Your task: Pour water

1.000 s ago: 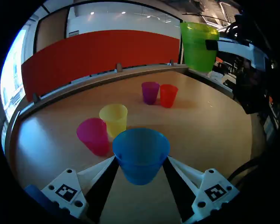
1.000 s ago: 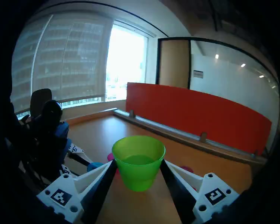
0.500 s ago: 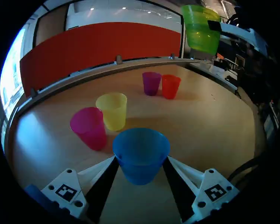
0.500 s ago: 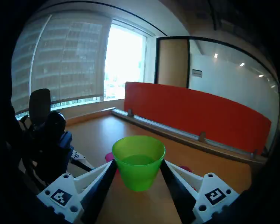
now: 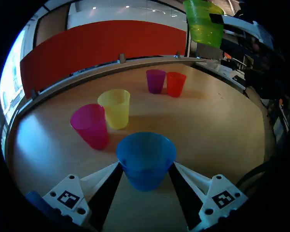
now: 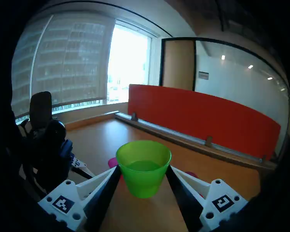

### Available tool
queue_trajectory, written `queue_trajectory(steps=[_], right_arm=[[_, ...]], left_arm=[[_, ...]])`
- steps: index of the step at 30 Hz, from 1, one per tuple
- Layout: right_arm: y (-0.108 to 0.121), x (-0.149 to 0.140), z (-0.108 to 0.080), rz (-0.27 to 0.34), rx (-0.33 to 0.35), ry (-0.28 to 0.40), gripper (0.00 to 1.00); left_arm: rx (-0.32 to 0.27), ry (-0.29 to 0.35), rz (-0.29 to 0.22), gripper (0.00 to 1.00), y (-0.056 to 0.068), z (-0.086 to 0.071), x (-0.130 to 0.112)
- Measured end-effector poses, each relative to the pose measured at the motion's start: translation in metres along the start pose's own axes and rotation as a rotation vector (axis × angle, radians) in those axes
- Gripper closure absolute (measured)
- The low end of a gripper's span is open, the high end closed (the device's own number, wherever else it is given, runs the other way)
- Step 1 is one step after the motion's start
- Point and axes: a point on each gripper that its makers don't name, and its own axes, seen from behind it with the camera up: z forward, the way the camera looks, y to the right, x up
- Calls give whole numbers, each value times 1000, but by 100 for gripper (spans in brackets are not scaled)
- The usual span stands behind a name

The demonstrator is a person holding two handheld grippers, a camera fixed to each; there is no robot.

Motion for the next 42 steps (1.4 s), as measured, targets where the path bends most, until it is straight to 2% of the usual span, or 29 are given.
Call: queue_trajectory(steps=[14, 26, 35, 42], right_arm=[[1, 1, 2, -4, 1, 0, 14], [1, 0, 6, 0, 2, 0, 13], [6, -2, 16, 4, 6, 1, 14], [12, -3, 30, 5, 8, -2, 13]], left_arm=[[7, -43, 14, 16, 2, -1, -14], [8, -59, -6, 10, 2, -8, -18], [28, -70, -29, 10, 0, -25, -27], [60, -66, -76, 10, -4, -43, -29]])
